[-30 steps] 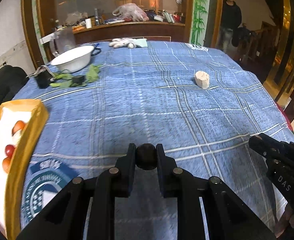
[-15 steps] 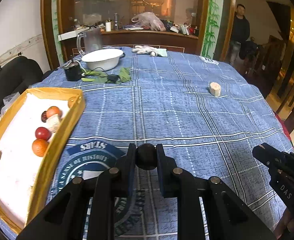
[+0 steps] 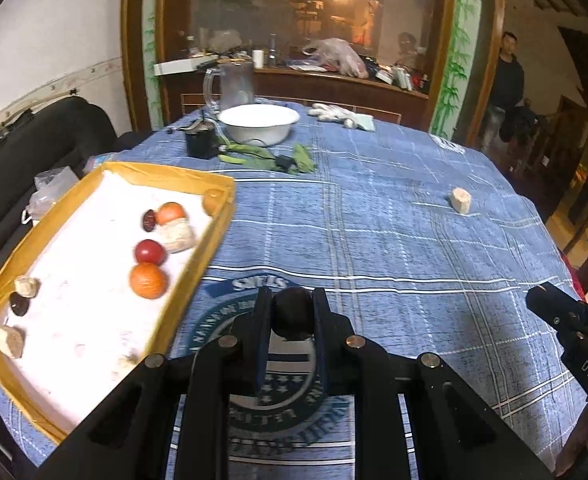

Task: Organize fruits
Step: 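Carry the beige piece and dark brown ball toward the yellow tray, then lower the beige piece into the tray and open the right gripper while the left holds the dark ball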

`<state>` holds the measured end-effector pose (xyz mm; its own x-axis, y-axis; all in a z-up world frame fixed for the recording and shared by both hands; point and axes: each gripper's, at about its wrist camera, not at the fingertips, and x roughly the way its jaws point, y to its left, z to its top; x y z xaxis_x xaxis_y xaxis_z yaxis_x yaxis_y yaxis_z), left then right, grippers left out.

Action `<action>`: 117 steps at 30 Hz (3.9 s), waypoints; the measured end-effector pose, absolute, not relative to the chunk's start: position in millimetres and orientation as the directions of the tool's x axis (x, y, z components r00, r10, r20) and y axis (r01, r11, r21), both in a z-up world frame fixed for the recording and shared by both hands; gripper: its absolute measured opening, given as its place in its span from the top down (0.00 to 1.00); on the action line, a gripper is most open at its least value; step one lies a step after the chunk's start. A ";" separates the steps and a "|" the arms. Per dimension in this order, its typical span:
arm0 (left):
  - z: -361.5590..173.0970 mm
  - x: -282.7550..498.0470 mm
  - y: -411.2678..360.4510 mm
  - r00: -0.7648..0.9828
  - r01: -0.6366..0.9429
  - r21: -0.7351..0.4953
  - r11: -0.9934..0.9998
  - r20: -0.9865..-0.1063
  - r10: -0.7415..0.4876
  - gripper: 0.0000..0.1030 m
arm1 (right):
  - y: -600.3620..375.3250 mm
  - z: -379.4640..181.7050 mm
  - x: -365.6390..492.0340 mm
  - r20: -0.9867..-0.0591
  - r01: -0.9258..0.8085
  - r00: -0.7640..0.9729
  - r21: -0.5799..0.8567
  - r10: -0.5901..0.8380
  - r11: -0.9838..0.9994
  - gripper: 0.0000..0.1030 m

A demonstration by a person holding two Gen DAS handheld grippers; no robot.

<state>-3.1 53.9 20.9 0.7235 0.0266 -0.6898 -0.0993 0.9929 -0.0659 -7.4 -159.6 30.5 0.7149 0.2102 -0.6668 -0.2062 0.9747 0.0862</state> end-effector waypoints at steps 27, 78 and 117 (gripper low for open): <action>24.0 -17.2 129.6 0.706 -0.301 -0.078 0.950 -0.688 0.168 0.83 | -91.9 32.8 2.0 -0.651 -0.352 0.683 0.102 0.330 0.930 0.78; 8.9 -32.5 244.1 0.595 -0.527 -0.016 0.850 -0.721 0.355 0.83 | 95.0 23.4 28.9 -0.673 -0.638 0.513 0.116 0.533 0.761 0.78; -8.6 -17.4 272.1 0.511 -0.608 0.020 0.794 -0.756 0.410 0.82 | 153.3 -2.8 65.1 -0.722 -0.675 0.453 0.106 0.524 0.730 0.77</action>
